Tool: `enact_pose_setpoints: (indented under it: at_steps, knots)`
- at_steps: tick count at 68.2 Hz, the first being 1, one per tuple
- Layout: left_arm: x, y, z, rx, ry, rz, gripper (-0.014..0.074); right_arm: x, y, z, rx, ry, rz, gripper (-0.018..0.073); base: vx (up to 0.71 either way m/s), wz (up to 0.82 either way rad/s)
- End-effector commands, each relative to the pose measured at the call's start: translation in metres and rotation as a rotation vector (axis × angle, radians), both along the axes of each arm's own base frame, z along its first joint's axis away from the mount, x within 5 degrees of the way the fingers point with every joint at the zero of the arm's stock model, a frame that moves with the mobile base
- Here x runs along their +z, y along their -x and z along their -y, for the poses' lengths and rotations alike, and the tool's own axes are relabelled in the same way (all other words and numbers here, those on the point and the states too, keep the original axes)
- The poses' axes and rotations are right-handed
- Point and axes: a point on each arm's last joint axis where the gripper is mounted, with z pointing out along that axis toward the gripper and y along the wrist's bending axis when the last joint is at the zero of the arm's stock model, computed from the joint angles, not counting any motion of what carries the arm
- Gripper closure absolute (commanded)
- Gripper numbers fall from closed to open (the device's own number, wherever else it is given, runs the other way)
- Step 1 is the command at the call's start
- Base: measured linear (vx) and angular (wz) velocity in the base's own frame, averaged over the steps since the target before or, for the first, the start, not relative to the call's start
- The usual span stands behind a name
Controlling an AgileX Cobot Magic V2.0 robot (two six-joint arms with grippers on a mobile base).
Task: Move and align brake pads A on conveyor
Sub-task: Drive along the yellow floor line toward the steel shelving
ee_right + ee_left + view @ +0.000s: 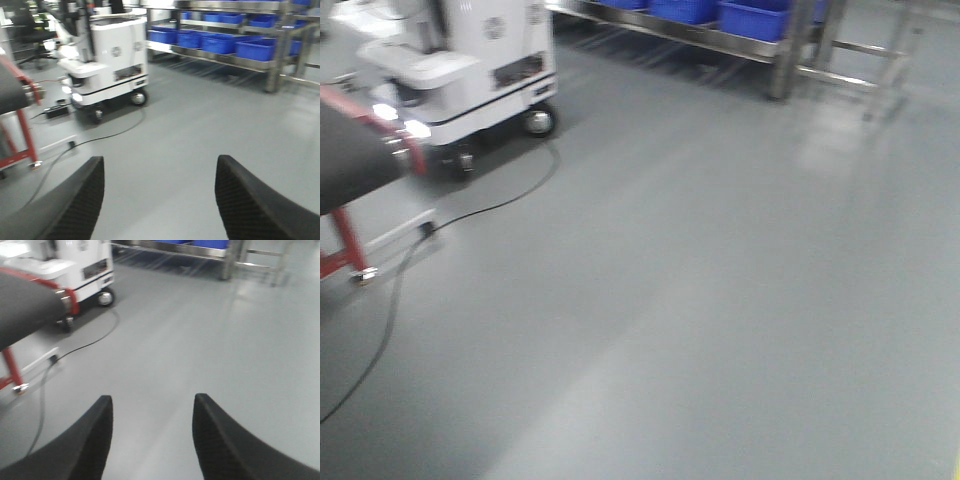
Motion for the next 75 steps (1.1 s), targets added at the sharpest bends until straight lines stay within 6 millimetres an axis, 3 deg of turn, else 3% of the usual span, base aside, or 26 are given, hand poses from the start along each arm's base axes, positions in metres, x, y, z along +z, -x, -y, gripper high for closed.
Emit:
enact_pose_setpoints:
  at_steps: [1, 47, 75]
  knots:
    - [0.0122, -0.0028, 0.0003, 0.0, 0.014, 0.08, 0.0234, 0.015, -0.0005, 0.0007, -0.009, -0.015, 0.092, 0.0107, -0.06, -0.83]
    - [0.0122, -0.0028, 0.0003, 0.0, 0.014, 0.08, 0.0234, 0.015, -0.0005, 0.0007, -0.009, -0.015, 0.092, 0.0107, -0.01, -0.84]
    - [0.0122, -0.0029, 0.0003, 0.0, 0.014, 0.079, 0.0234, 0.015, -0.0005, 0.0007, -0.009, -0.015, 0.092, 0.0107, 0.1, -0.57]
